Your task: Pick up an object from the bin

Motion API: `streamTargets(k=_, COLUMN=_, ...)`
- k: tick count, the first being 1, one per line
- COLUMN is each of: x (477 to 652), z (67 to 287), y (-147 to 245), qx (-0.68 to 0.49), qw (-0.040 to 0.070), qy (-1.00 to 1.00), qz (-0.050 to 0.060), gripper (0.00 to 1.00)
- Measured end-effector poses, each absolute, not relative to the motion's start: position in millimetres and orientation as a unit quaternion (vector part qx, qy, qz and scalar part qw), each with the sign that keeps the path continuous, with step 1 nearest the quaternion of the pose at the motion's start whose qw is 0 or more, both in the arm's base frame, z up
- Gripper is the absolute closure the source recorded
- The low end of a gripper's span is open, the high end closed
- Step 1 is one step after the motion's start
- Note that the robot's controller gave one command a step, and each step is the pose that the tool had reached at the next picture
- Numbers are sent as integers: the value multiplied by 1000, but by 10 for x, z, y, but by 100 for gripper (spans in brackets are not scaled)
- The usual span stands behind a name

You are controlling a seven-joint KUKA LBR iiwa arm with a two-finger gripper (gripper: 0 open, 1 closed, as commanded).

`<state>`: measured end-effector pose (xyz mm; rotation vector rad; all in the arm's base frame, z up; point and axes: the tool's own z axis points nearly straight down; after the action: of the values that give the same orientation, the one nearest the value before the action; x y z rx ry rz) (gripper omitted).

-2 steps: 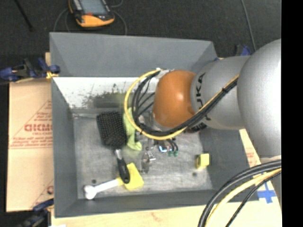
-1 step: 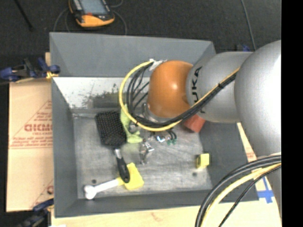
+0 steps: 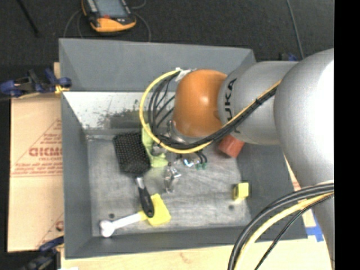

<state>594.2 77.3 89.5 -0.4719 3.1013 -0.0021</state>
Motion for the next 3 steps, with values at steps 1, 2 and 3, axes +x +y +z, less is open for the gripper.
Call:
streamTargets(k=1, x=5837, z=763, y=673, qx=-216, qw=10, qy=976, qz=1, gripper=100)
streamTargets(k=2, x=5837, z=763, y=674, qx=-216, qw=10, qy=976, qz=1, gripper=100)
streamTargets(k=3, x=5948, z=748, y=840, qx=-448, qw=2, qy=894, qz=-1, gripper=100)
